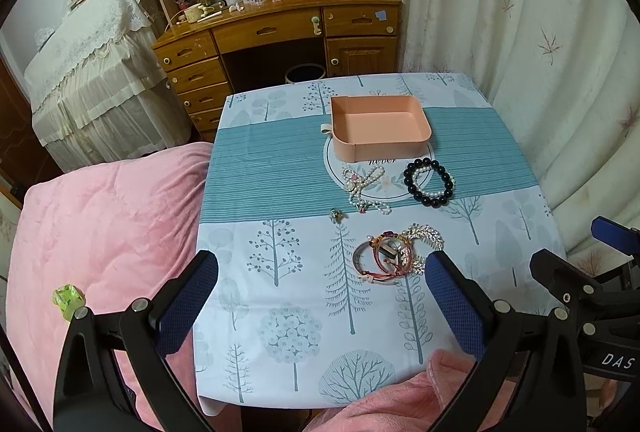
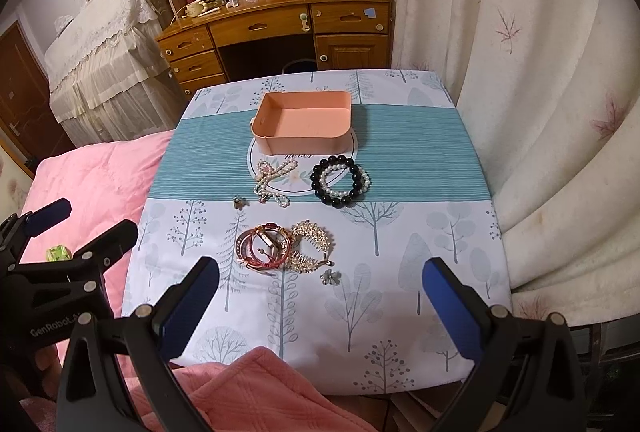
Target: Organize jewelry
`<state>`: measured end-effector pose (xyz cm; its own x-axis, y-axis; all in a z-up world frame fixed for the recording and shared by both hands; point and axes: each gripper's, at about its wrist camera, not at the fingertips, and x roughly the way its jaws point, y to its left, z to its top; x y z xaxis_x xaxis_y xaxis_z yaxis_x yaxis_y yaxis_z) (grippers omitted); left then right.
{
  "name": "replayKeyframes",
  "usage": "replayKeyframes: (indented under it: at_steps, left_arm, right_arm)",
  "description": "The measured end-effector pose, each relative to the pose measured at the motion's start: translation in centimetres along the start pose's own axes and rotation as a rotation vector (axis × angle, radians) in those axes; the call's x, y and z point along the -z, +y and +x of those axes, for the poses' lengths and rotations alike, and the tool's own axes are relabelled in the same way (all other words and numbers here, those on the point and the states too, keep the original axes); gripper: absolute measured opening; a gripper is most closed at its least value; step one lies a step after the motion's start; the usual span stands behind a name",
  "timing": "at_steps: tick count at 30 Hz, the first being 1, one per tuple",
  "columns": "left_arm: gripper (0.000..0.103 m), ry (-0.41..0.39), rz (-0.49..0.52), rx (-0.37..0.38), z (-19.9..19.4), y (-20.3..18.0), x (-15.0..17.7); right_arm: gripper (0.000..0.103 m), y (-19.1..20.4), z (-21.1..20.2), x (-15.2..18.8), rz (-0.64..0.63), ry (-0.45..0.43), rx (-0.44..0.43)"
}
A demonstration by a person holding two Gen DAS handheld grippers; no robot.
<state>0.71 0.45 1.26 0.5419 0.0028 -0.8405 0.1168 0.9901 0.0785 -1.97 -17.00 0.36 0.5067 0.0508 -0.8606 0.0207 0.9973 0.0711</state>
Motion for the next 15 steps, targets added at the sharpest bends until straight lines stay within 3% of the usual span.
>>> replayKeyframes:
  at_steps: [15]
  left_arm:
    - [0.102, -0.008, 0.011, 0.002, 0.16, 0.02, -0.57]
  right_arm:
    - [0.102, -0.45, 0.17, -0.46, 0.01, -0.003, 0.007]
